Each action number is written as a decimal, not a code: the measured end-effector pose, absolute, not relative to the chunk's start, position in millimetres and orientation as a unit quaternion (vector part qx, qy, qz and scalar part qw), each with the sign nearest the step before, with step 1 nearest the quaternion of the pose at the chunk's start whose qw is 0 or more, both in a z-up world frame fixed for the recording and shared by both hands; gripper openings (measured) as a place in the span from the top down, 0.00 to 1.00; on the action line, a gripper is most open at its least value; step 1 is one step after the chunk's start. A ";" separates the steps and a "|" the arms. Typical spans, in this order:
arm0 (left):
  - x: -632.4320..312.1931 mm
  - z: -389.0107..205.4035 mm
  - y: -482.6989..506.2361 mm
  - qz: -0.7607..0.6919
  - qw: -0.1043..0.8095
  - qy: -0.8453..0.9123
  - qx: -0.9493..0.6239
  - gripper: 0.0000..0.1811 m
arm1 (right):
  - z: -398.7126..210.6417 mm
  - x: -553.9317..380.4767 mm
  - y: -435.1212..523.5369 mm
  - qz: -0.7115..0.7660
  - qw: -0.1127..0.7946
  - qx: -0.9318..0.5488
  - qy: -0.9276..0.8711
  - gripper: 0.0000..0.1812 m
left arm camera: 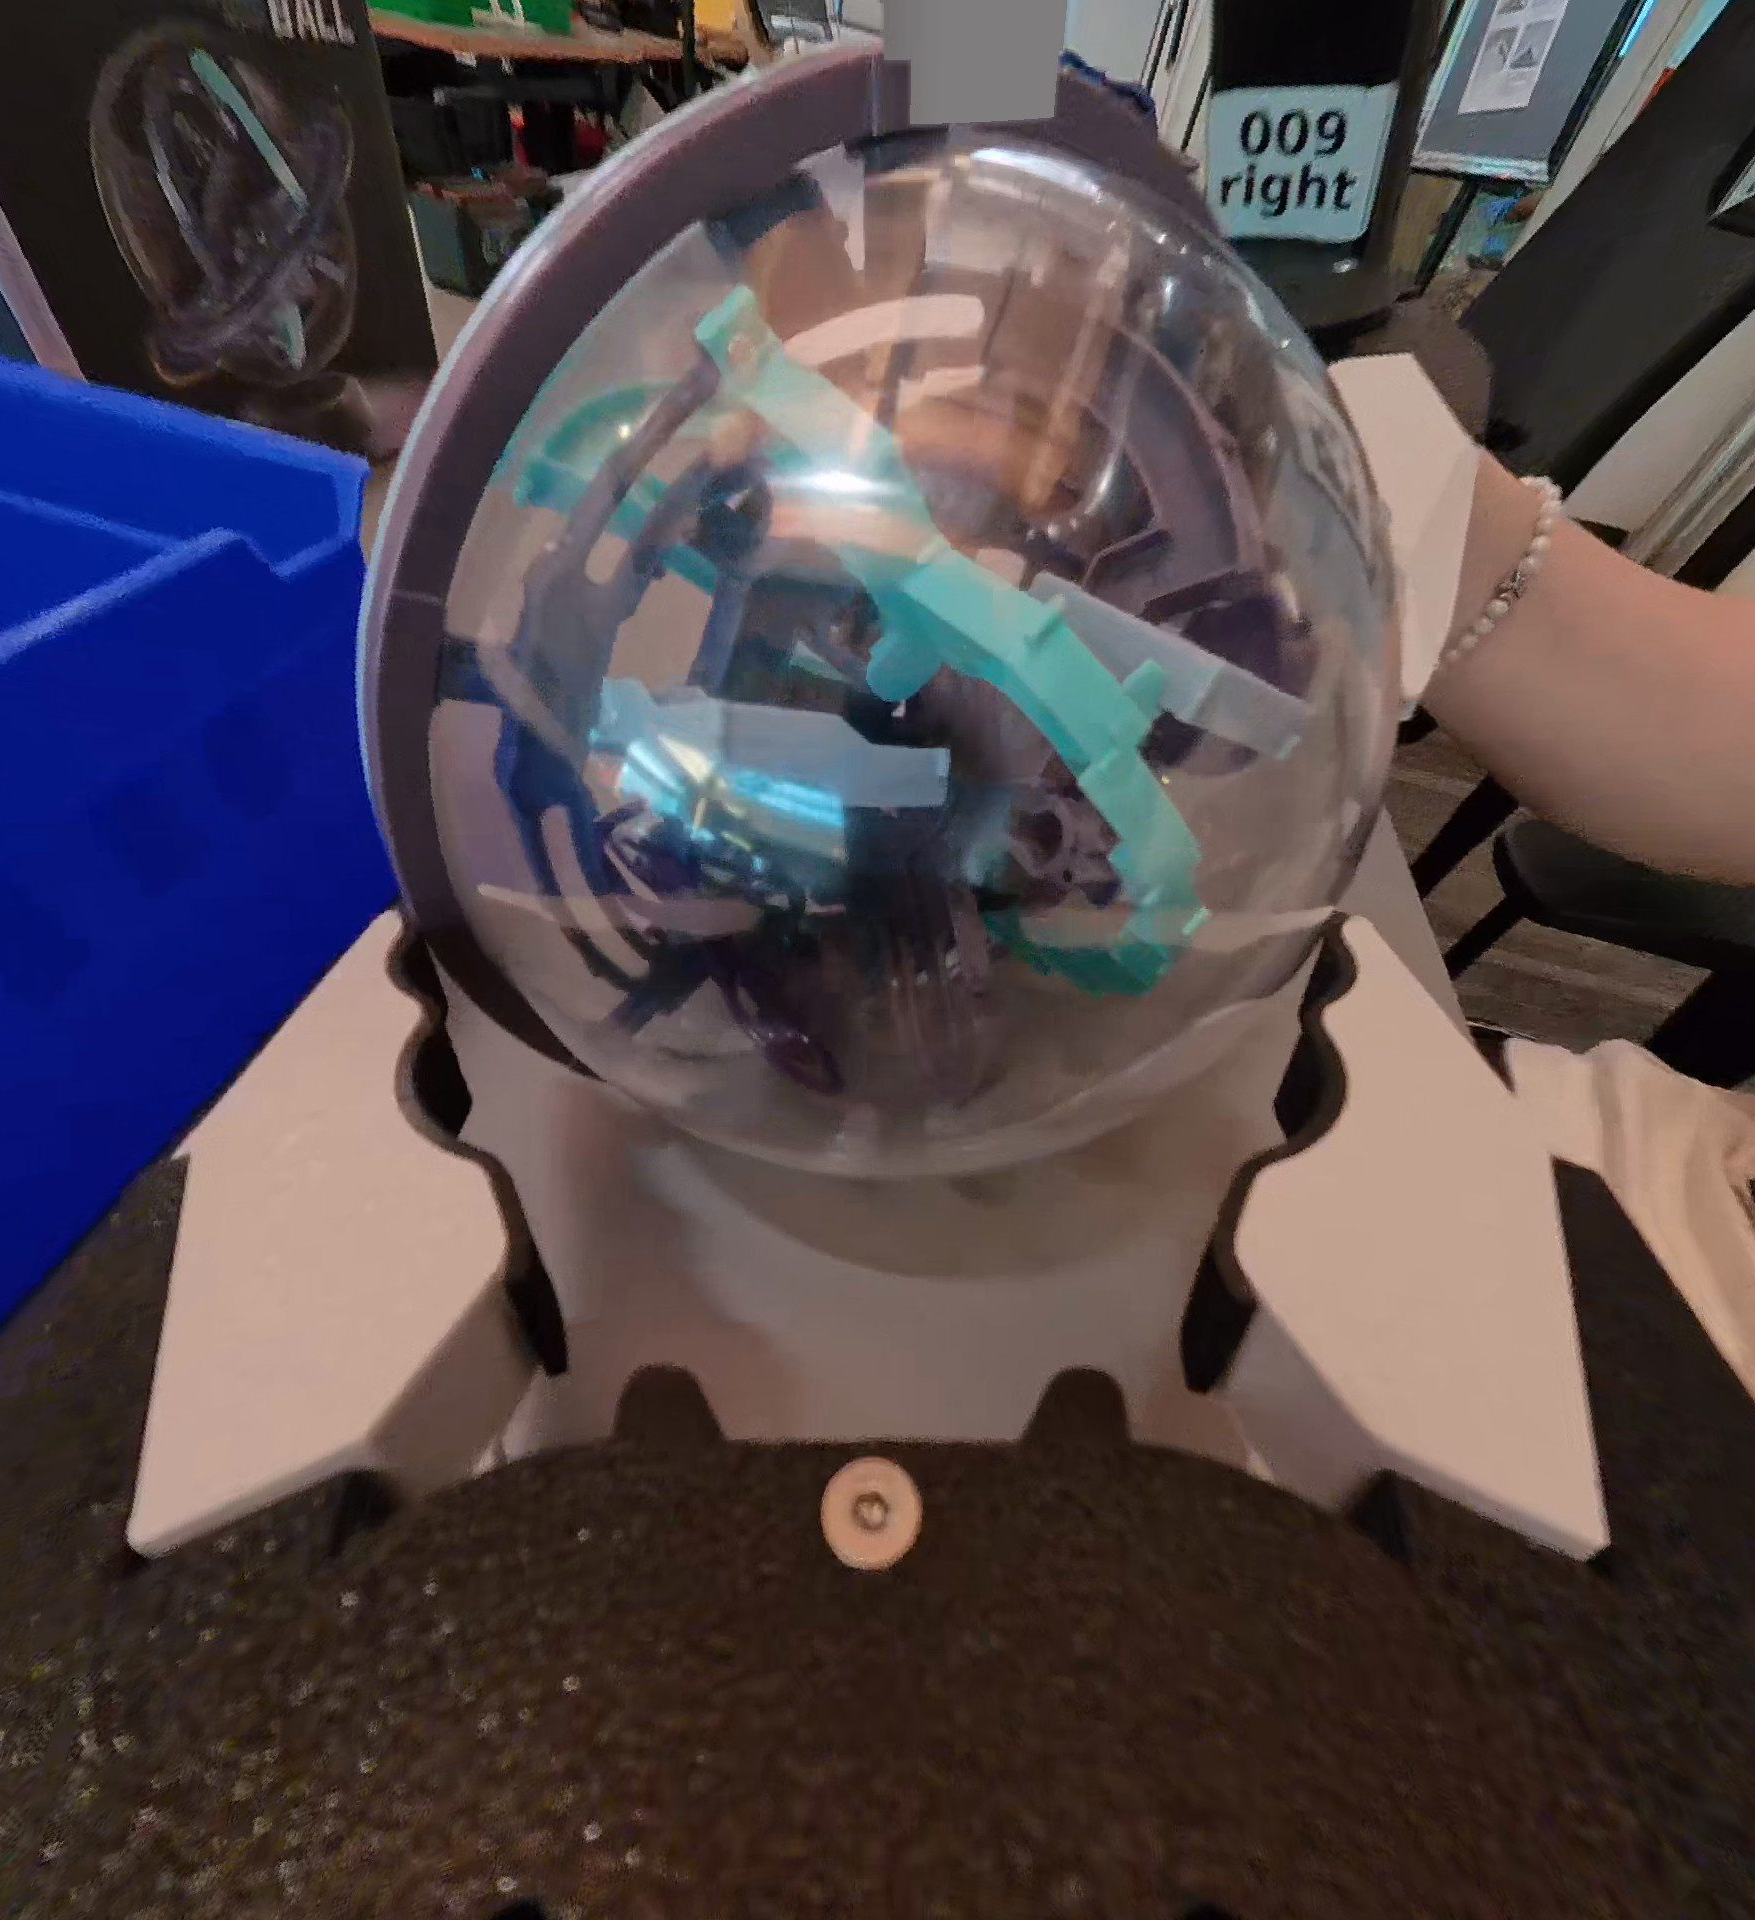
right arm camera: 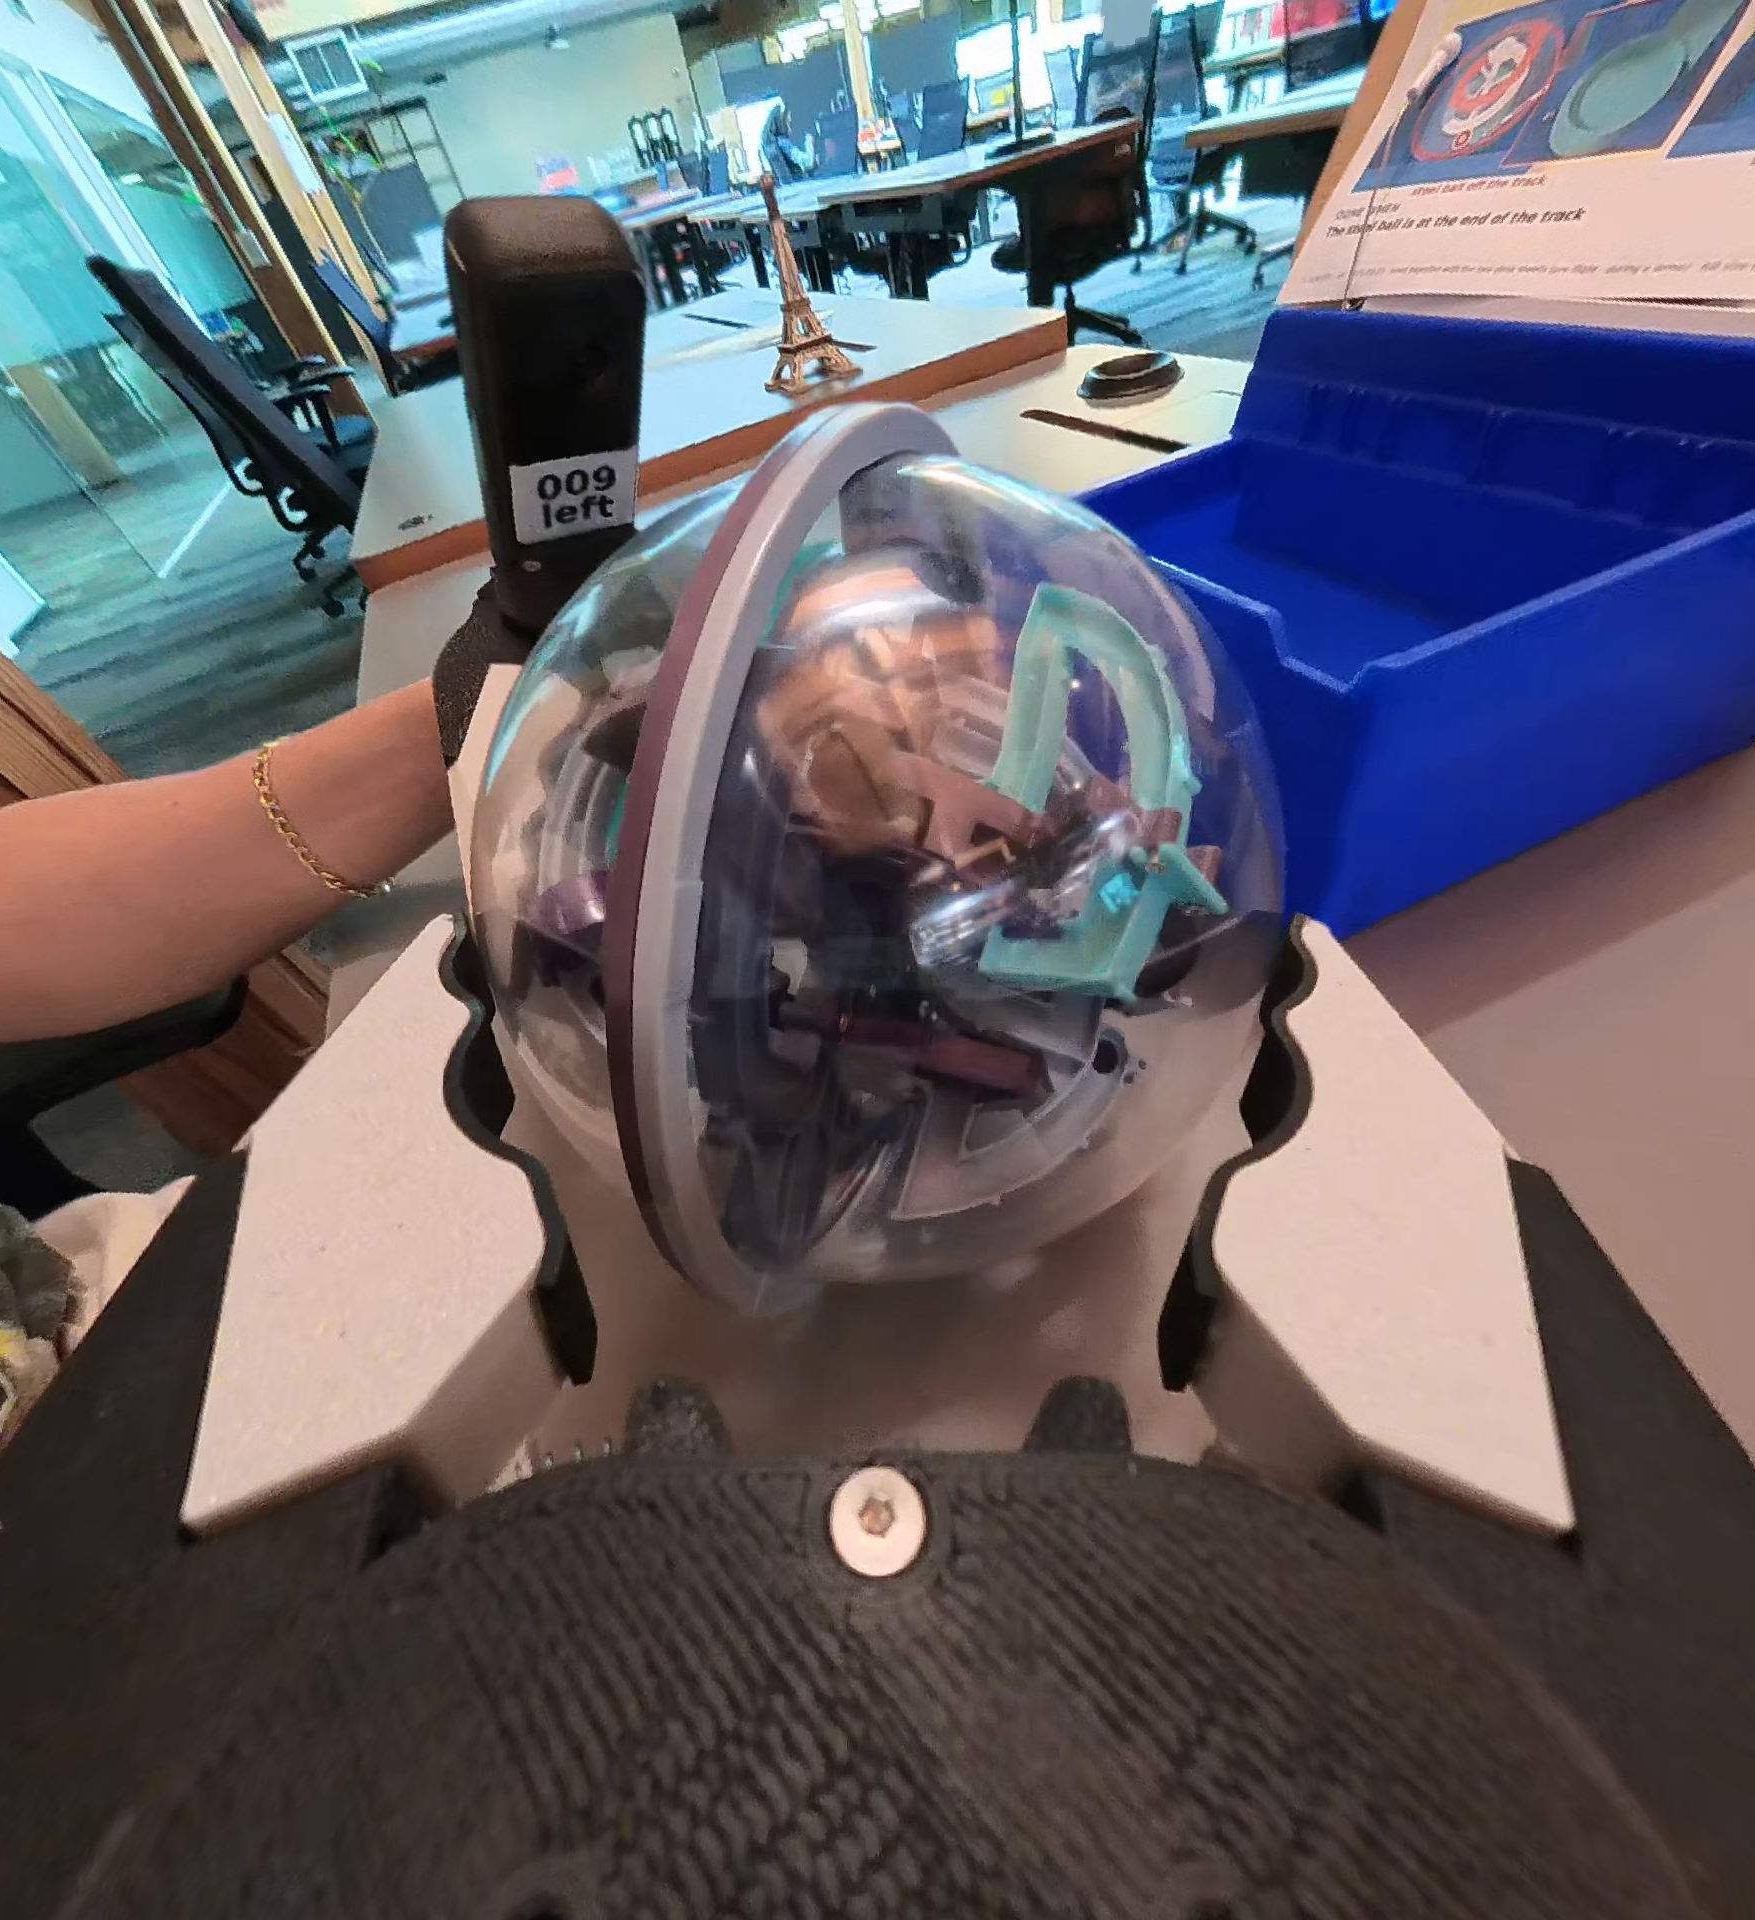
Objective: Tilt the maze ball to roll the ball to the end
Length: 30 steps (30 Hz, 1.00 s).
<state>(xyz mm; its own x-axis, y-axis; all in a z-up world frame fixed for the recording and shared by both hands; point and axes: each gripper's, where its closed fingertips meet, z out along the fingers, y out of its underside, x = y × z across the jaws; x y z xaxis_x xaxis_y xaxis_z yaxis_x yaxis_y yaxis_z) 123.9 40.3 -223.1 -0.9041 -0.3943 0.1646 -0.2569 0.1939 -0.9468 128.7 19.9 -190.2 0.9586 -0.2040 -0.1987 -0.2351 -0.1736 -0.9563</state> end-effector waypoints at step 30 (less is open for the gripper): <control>124.7 -218.5 38.4 -0.601 0.063 0.764 -0.227 0.17 | -197.1 125.7 6.1 0.004 0.634 -0.760 0.144 0.25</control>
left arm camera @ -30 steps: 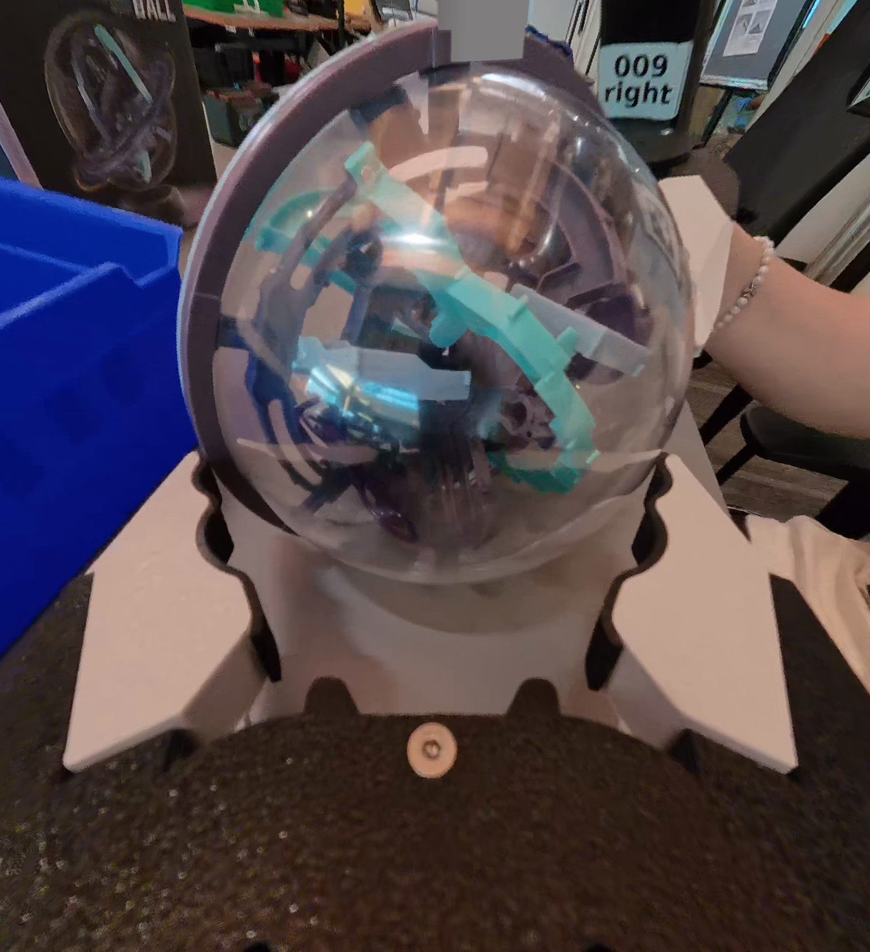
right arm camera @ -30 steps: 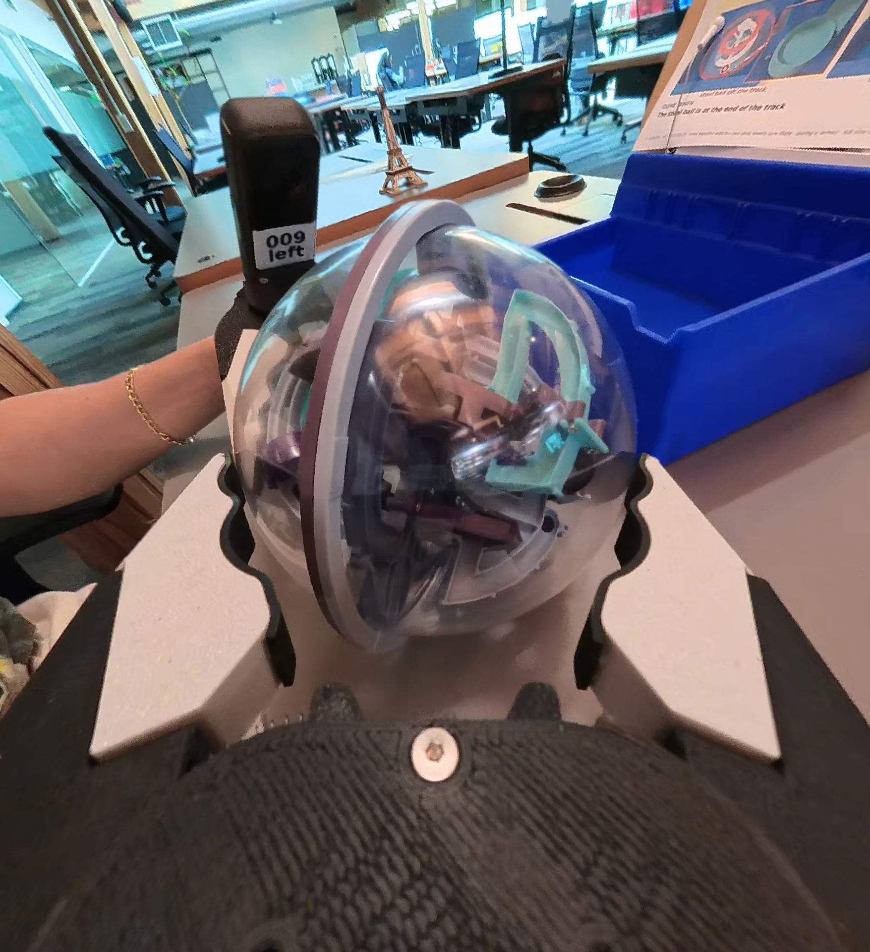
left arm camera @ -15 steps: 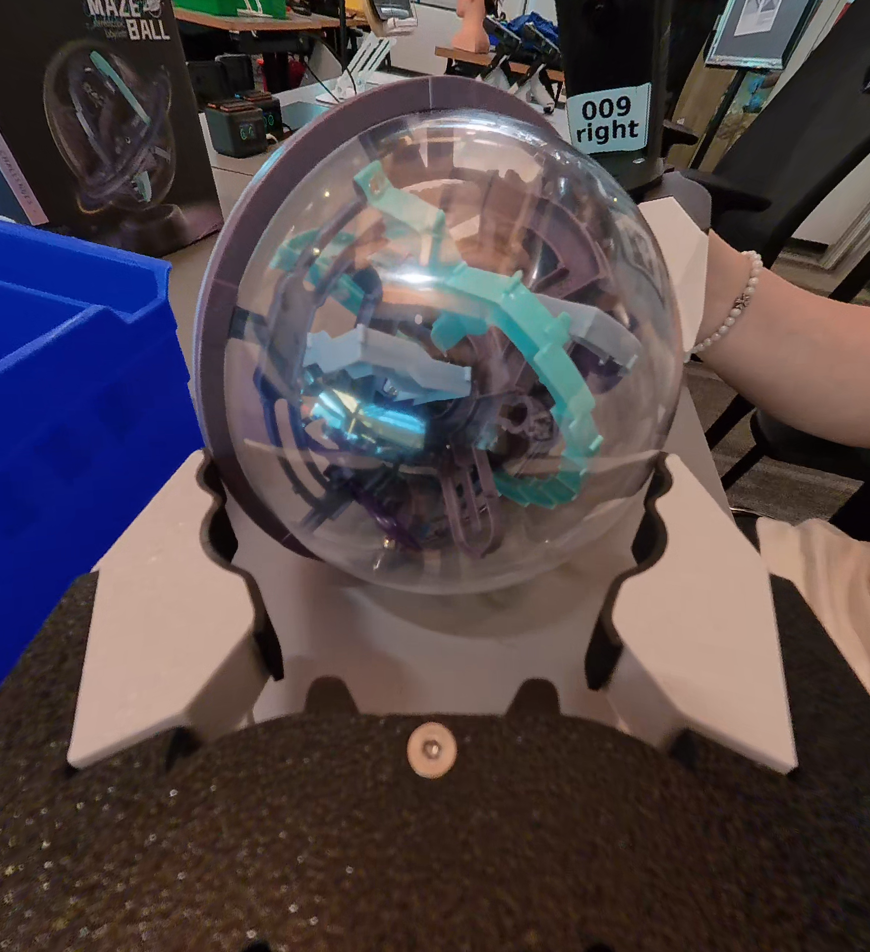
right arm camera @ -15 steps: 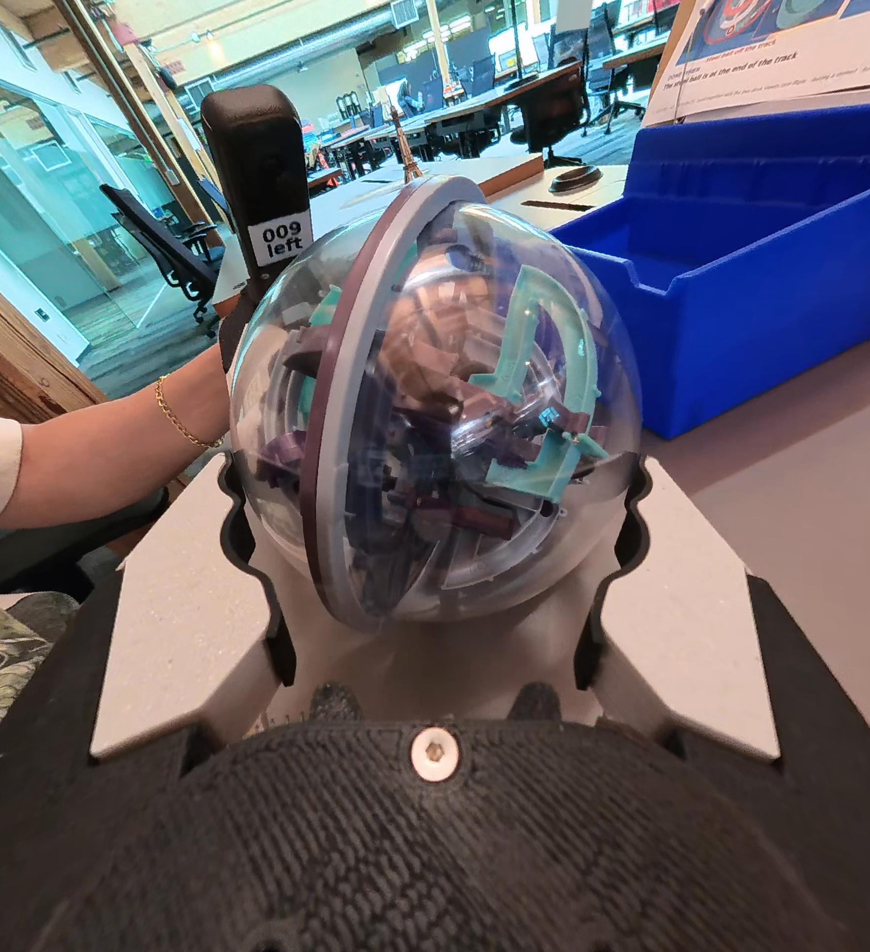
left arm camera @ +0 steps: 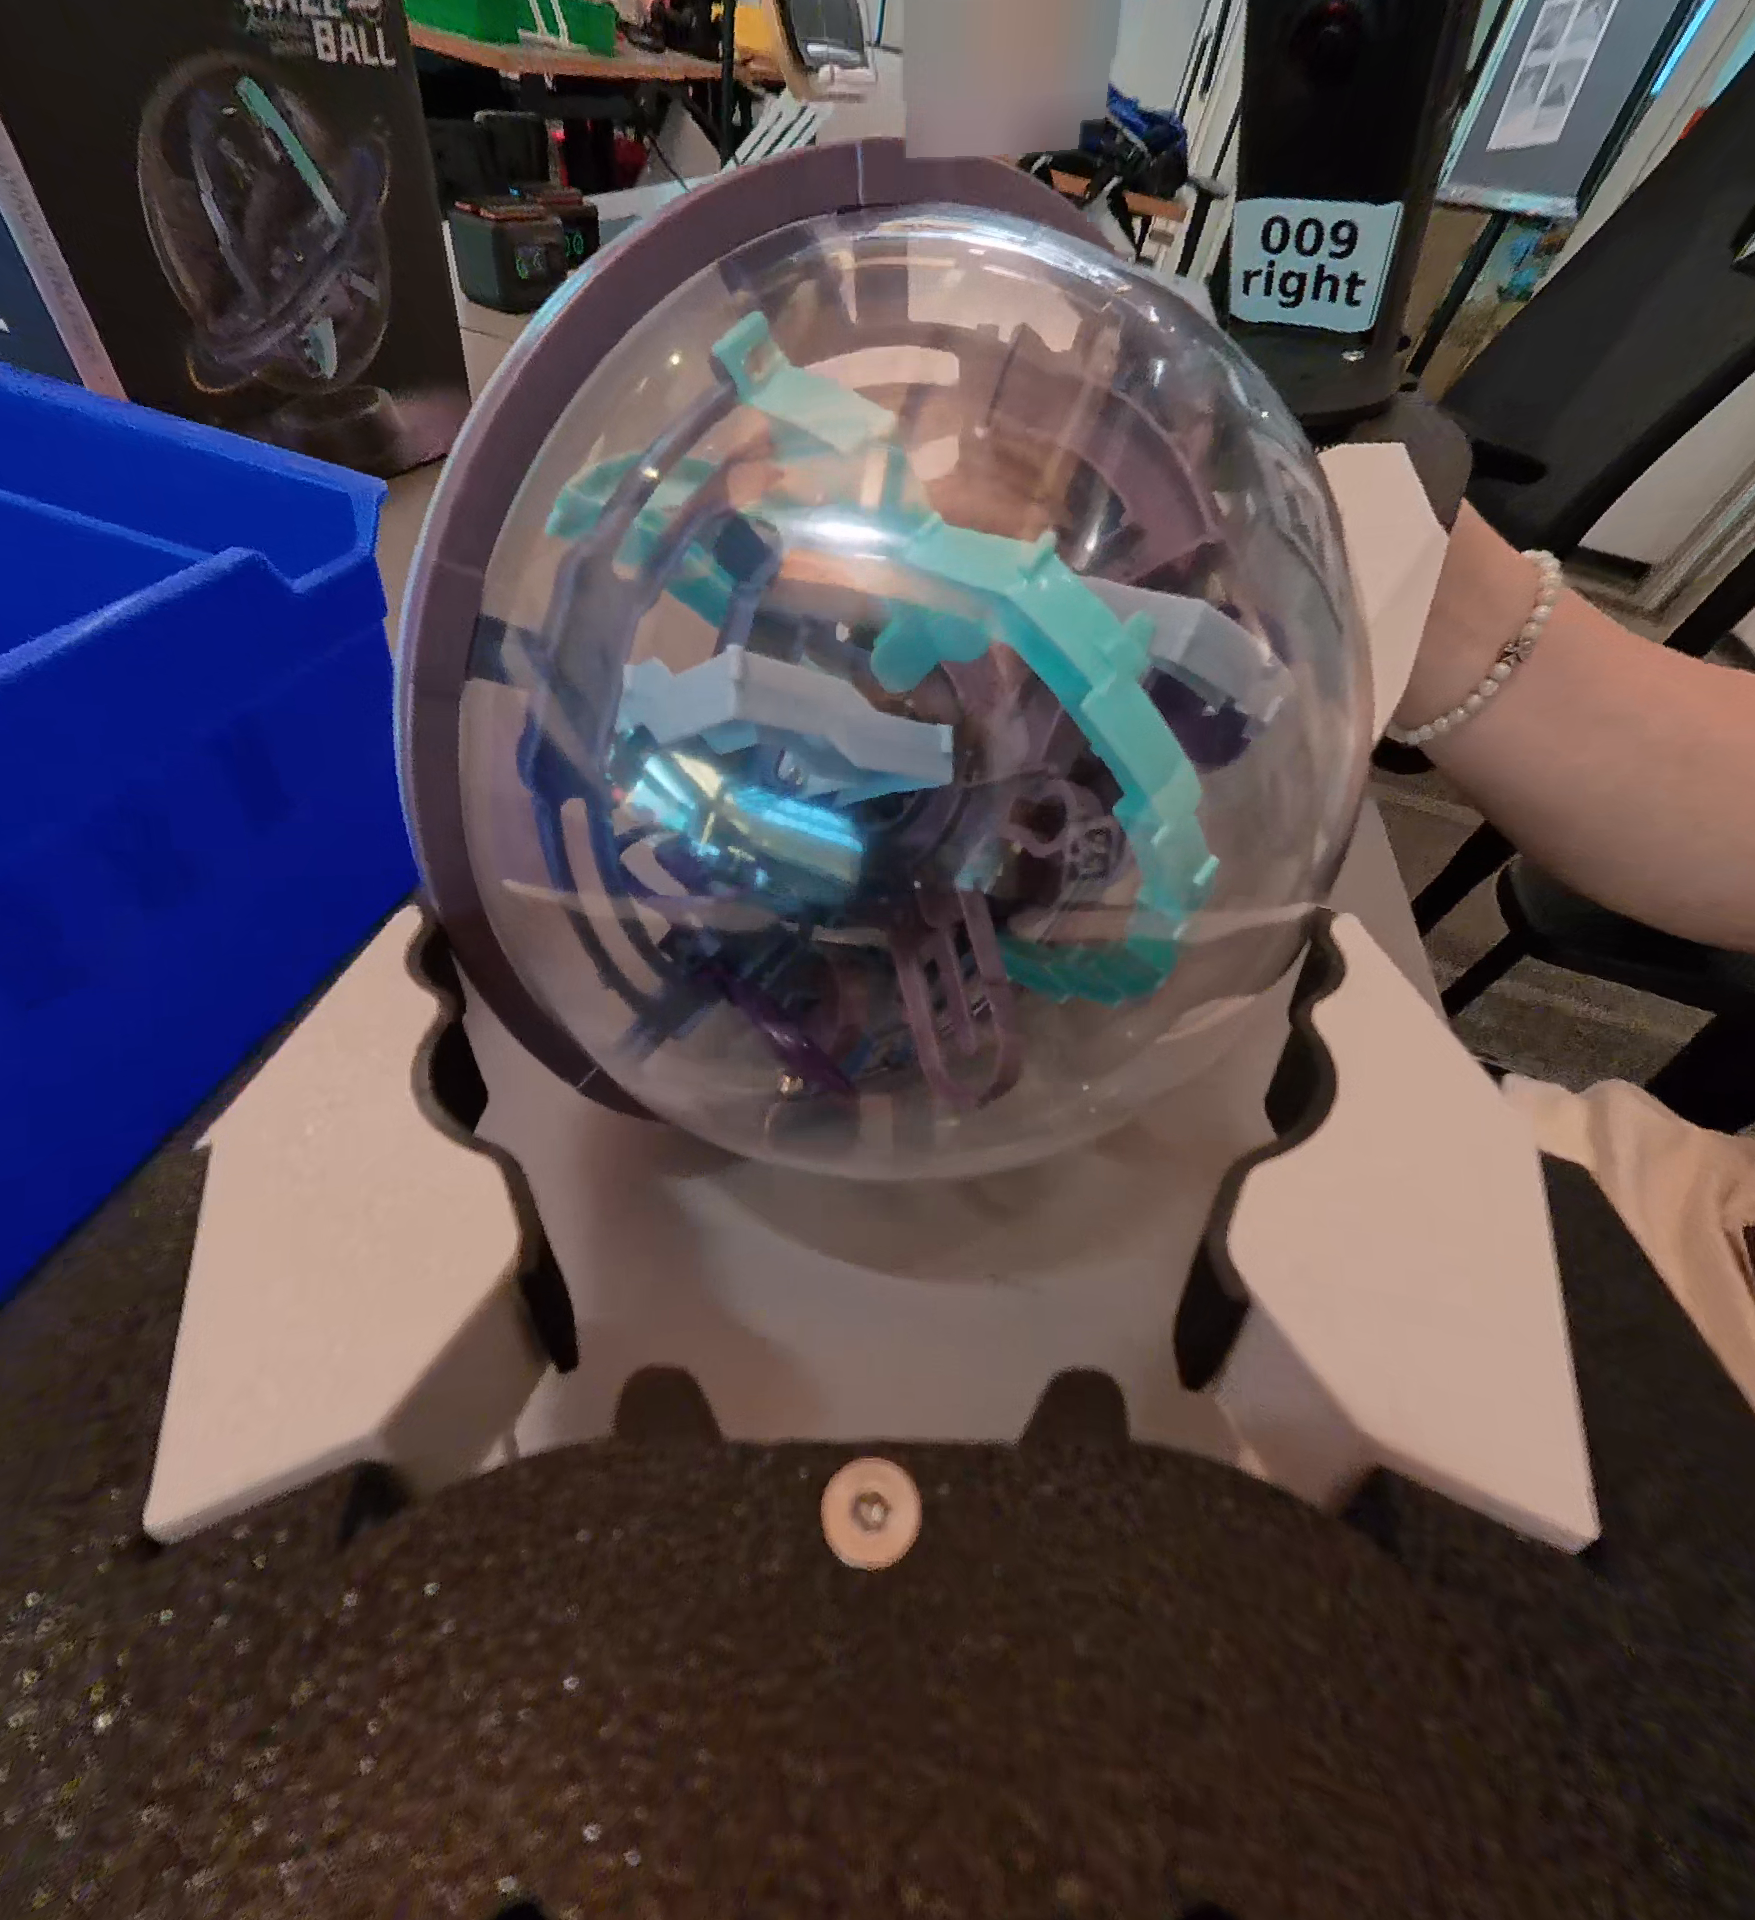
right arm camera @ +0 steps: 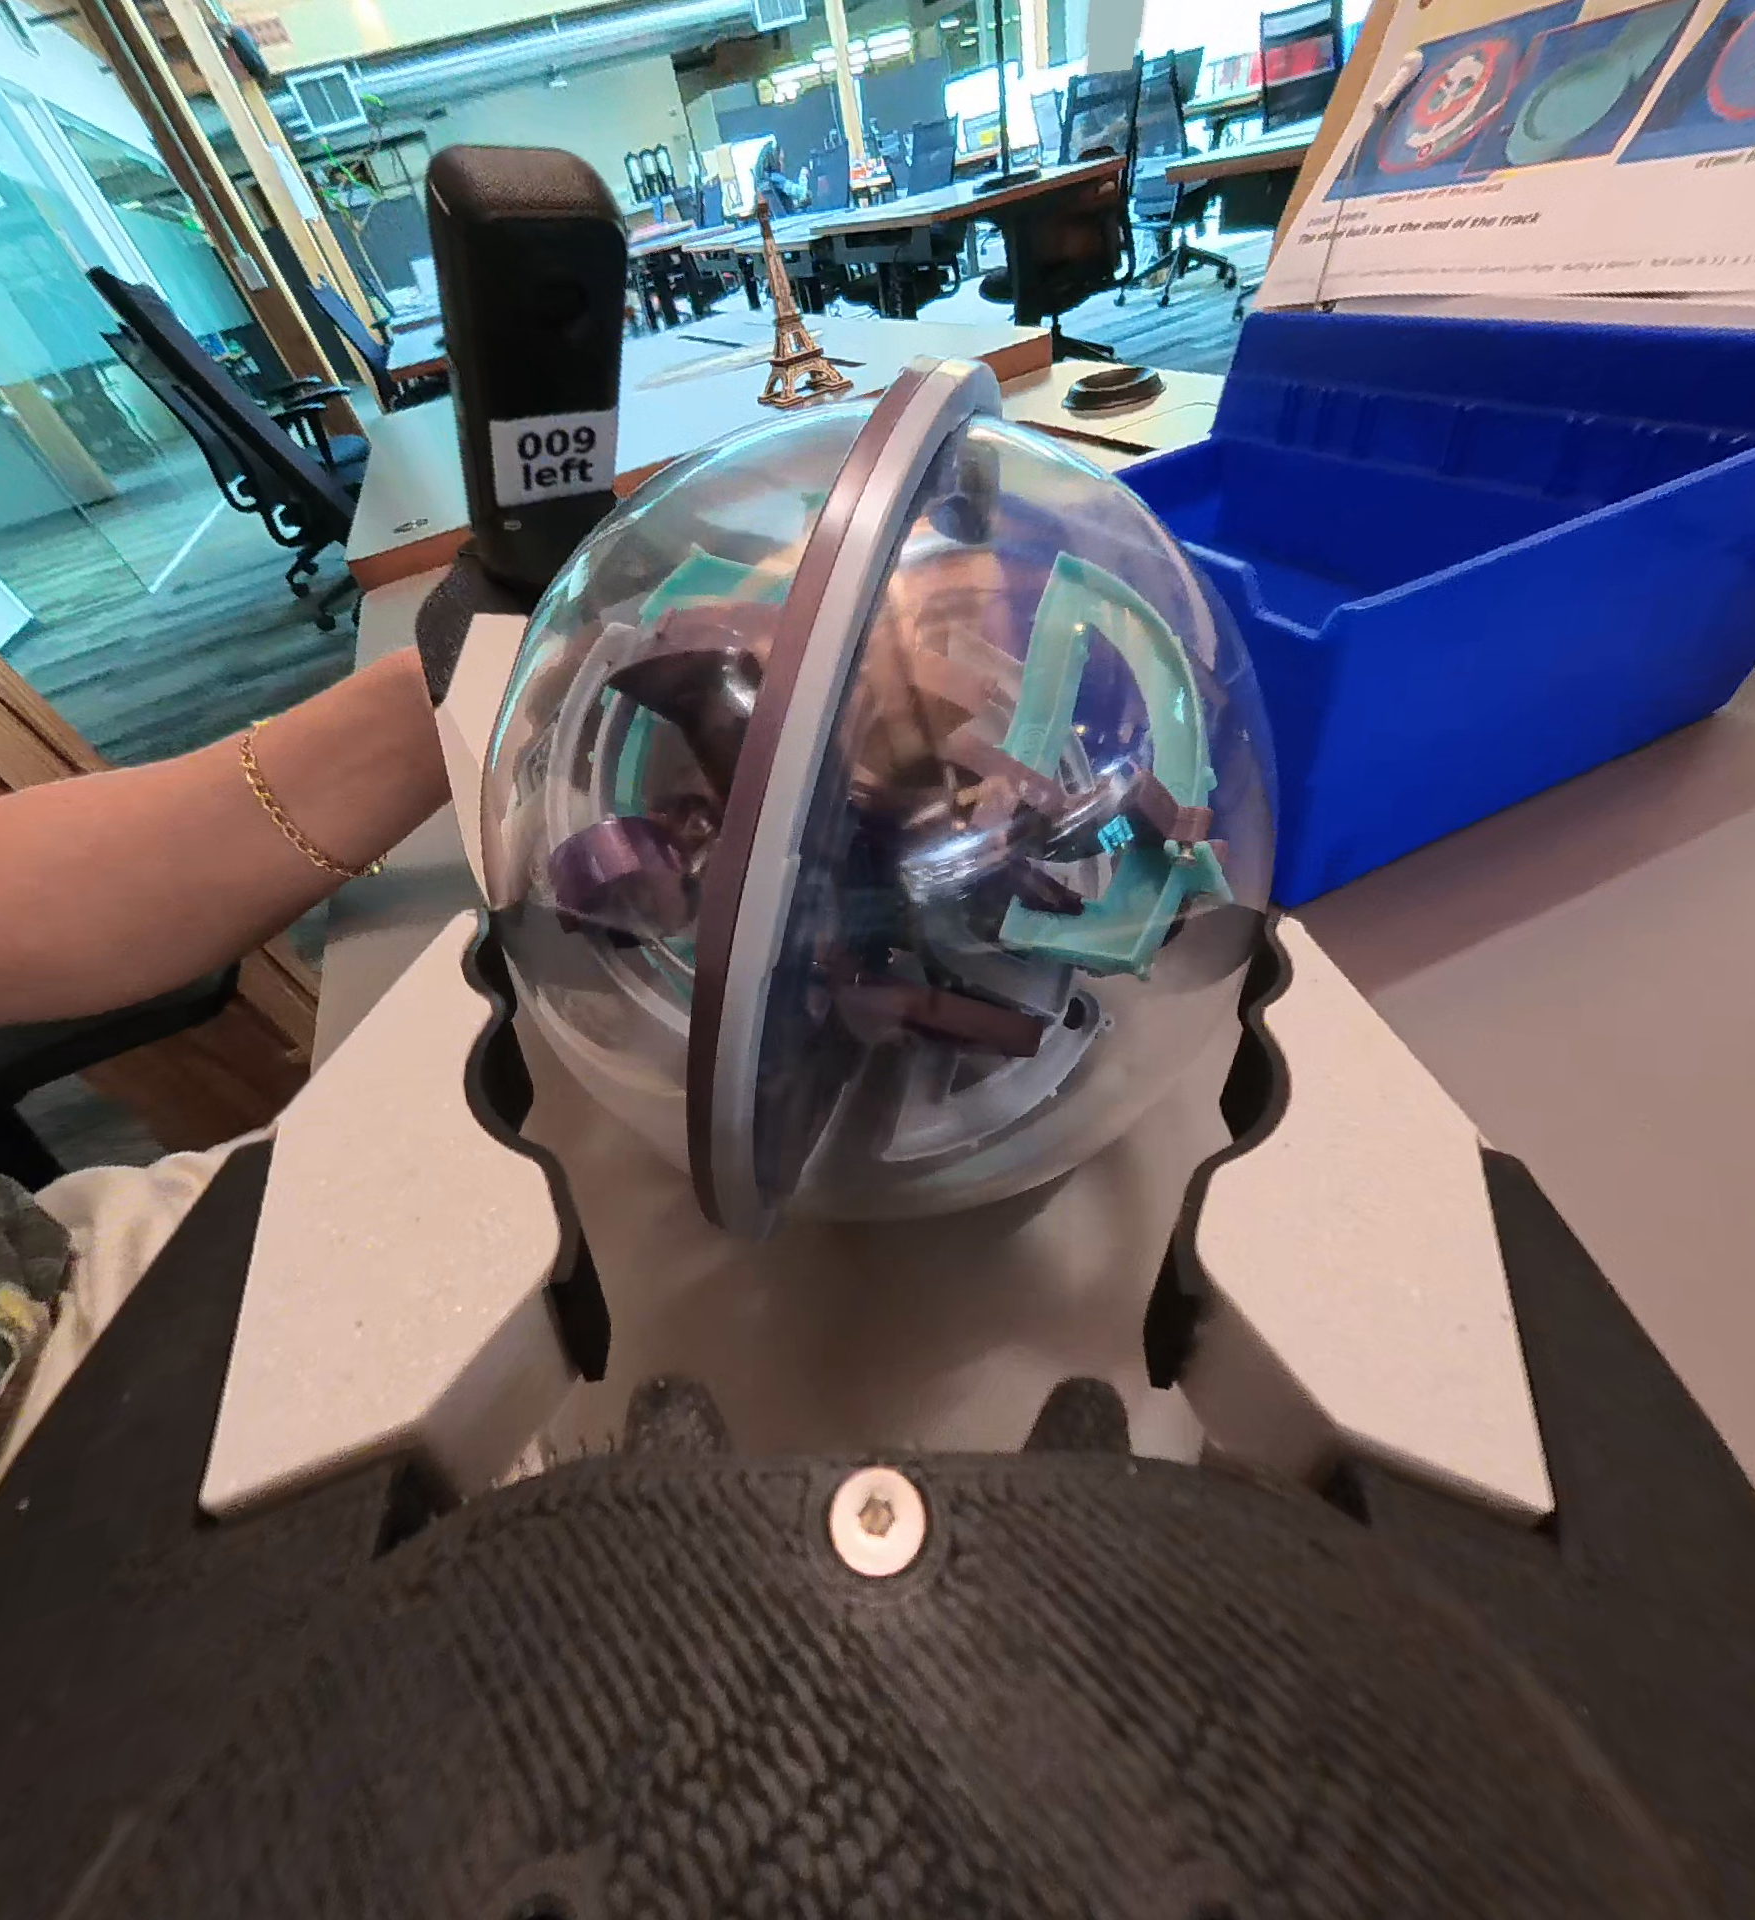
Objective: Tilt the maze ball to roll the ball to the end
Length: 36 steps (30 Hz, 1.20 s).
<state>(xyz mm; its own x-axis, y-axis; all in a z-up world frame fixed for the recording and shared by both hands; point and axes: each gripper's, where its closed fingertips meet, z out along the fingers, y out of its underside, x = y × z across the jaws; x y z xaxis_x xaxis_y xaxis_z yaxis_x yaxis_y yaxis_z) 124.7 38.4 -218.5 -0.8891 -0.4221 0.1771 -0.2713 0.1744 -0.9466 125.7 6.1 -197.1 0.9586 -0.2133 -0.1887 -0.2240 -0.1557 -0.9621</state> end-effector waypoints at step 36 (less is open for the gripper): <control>100.7 -212.2 23.0 -0.585 0.100 0.773 -0.224 0.18 | -213.2 98.6 -13.1 0.067 0.602 -0.785 0.131 0.26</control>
